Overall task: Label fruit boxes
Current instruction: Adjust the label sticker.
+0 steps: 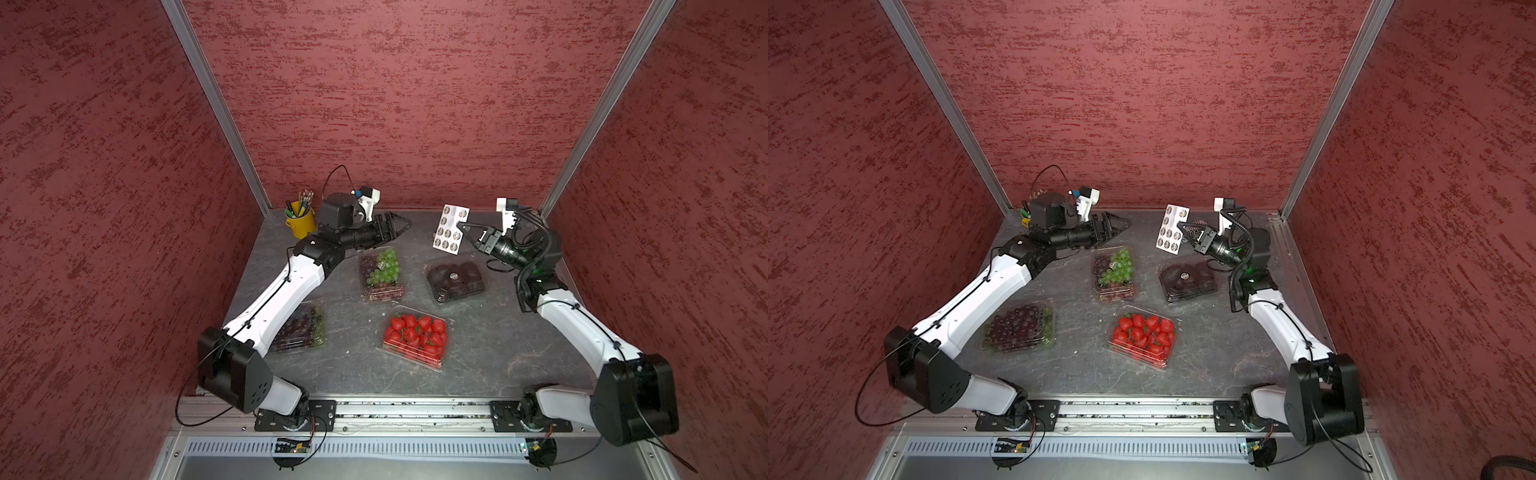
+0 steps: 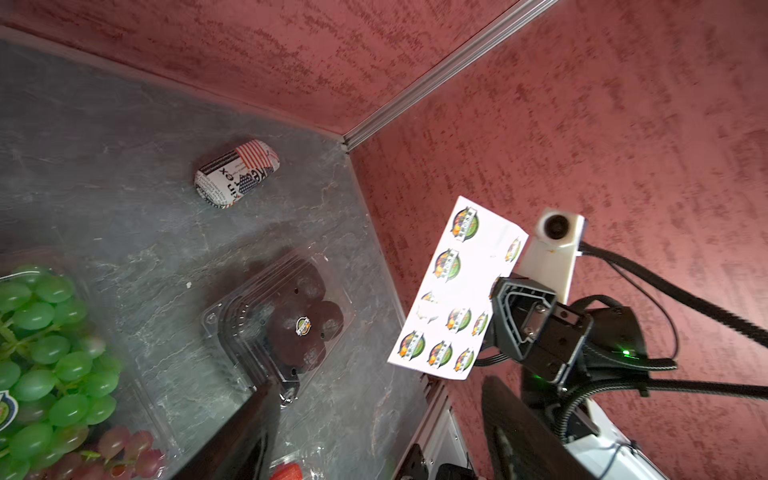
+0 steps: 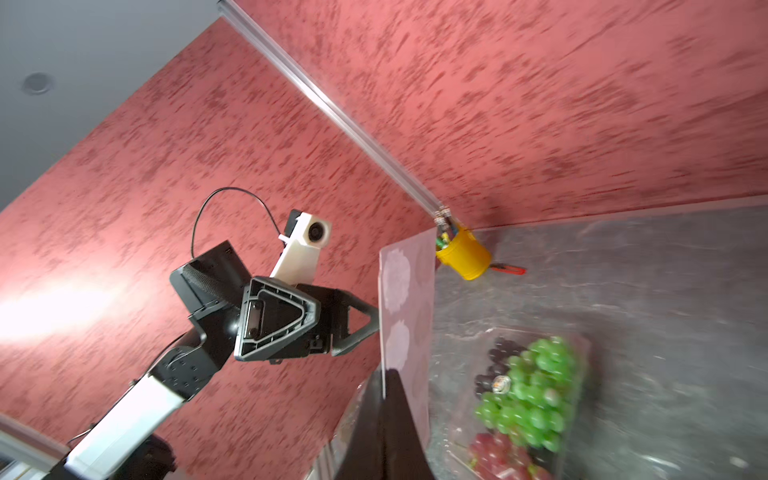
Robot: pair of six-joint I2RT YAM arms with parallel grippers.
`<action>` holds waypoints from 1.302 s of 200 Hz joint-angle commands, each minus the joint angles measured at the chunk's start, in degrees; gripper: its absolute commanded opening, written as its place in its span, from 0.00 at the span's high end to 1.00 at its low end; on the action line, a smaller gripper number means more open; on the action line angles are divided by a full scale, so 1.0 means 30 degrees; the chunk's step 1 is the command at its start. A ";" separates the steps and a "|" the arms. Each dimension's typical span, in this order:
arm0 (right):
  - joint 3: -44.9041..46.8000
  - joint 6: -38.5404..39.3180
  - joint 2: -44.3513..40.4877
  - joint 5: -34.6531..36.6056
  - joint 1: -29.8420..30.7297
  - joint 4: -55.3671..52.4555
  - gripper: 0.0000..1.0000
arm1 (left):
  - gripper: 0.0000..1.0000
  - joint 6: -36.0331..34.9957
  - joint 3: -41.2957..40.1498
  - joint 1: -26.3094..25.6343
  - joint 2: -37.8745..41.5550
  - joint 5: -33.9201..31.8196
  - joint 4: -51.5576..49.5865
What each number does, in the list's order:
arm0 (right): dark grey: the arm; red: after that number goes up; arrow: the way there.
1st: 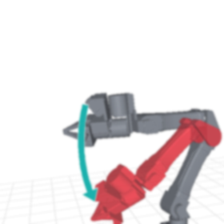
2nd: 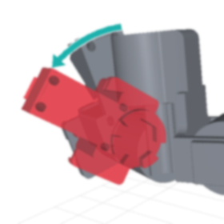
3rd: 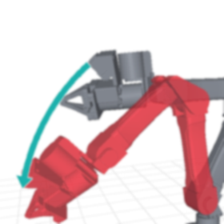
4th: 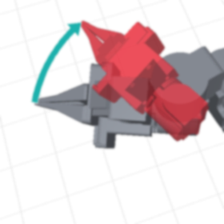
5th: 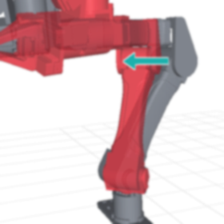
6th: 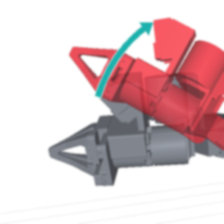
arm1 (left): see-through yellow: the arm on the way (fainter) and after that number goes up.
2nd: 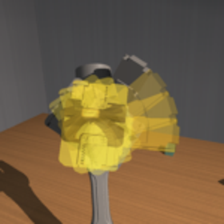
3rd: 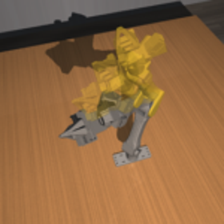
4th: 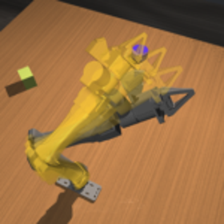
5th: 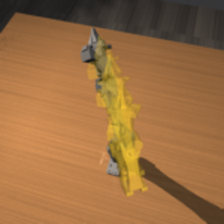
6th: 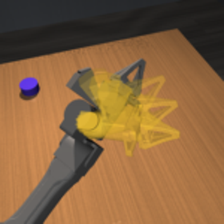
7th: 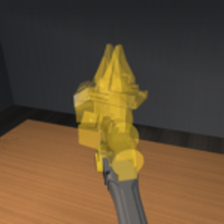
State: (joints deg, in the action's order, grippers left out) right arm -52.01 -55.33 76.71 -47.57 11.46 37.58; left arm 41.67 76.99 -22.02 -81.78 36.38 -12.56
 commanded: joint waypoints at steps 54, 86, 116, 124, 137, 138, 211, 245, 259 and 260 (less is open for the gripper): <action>-0.3291 -0.5179 0.3696 -0.1531 0.2433 0.8103 1.00 | 0.32 0.3730 -0.2017 0.1537 0.1209 0.4063 0.5579; -0.4116 -0.5408 0.4233 -0.1549 0.3047 0.8268 1.00 | 0.41 0.4868 -0.2052 0.1540 0.0815 0.5182 0.7588; -0.4371 -0.5431 0.4314 -0.1411 0.3224 0.8163 1.00 | 0.49 0.5239 -0.2144 0.1456 0.0625 0.5705 0.8504; -0.4473 -0.5383 0.4316 -0.1371 0.3268 0.8049 1.00 | 0.52 0.5230 -0.2135 0.1410 0.0486 0.5842 0.8587; -0.4561 -0.5262 0.4328 -0.1340 0.3325 0.7851 1.00 | 0.57 0.5464 -0.2128 0.1294 0.0296 0.6143 0.9044; -0.4570 -0.5245 0.4336 -0.1340 0.3326 0.7828 1.00 | 0.57 0.5469 -0.2118 0.1270 0.0272 0.6163 0.9076; -0.4697 -0.5170 0.4489 -0.1340 0.3419 0.7636 1.00 | 0.75 0.6605 -0.2098 0.0955 -0.0055 0.6679 1.1364; -0.4651 -0.5140 0.4414 -0.1311 0.3430 0.7585 1.00 | 0.80 0.6888 -0.1905 0.0690 -0.0347 0.6858 1.1818; -0.4632 -0.5126 0.4328 -0.1313 0.3444 0.7592 1.00 | 0.85 0.6939 -0.1904 0.0702 -0.0397 0.6792 1.1852; -0.4634 -0.5118 0.4321 -0.1297 0.3444 0.7581 1.00 | 0.86 0.6954 -0.1904 0.0696 -0.0397 0.6795 1.1857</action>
State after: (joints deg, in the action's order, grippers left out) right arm -64.25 -70.13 89.69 -51.35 21.52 58.89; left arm 61.73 70.59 -19.64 -82.26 55.70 20.64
